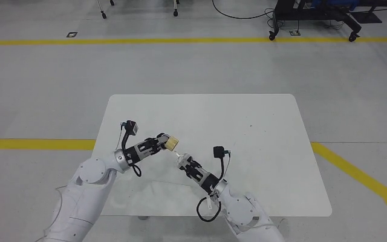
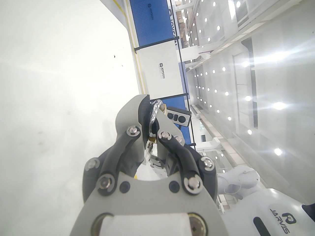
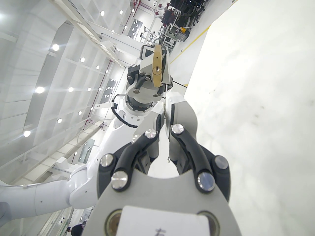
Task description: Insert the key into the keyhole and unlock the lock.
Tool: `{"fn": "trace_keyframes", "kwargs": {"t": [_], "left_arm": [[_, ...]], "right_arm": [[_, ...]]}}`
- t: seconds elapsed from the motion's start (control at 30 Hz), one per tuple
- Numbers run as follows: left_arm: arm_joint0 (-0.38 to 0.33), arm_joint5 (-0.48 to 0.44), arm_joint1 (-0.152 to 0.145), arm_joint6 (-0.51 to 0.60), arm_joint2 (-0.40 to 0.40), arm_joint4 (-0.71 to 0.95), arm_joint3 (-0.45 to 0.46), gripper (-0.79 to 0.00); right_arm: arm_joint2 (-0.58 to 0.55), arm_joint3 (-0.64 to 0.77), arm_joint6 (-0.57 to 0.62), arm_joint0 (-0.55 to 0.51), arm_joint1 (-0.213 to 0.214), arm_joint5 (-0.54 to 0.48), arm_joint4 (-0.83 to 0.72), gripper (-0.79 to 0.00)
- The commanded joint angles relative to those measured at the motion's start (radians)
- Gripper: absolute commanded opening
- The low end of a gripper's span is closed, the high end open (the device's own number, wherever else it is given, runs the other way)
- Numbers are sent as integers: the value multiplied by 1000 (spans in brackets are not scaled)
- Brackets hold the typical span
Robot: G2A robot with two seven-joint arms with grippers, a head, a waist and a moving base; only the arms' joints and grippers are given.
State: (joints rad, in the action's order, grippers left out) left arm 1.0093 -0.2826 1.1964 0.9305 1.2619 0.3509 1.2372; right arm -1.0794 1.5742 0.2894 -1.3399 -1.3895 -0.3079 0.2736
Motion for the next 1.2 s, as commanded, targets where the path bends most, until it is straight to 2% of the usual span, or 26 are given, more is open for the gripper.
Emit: {"fn": "trace_keyframes", "kwargs": {"t": [0.0, 0.17, 0.5, 0.9, 1.17], "left_arm": [[-12, 47, -2, 51, 4, 43, -23, -785], [-39, 88, -5, 78, 3, 42, -68, -785], [-36, 100, -6, 54, 0, 27, -65, -785], [-21, 135, -10, 30, -6, 13, -26, -785], [-19, 134, -12, 33, -8, 19, -19, -785]], "right_arm": [[-3, 0, 10, -2, 2, -11, -8, -785], [-13, 3, 4, -7, 4, -30, -31, -785], [-13, 3, 3, -8, 4, -29, -31, -785], [-23, 47, 23, -3, 8, 44, -40, -785], [-22, 47, 45, 35, 6, 119, -58, -785]]}}
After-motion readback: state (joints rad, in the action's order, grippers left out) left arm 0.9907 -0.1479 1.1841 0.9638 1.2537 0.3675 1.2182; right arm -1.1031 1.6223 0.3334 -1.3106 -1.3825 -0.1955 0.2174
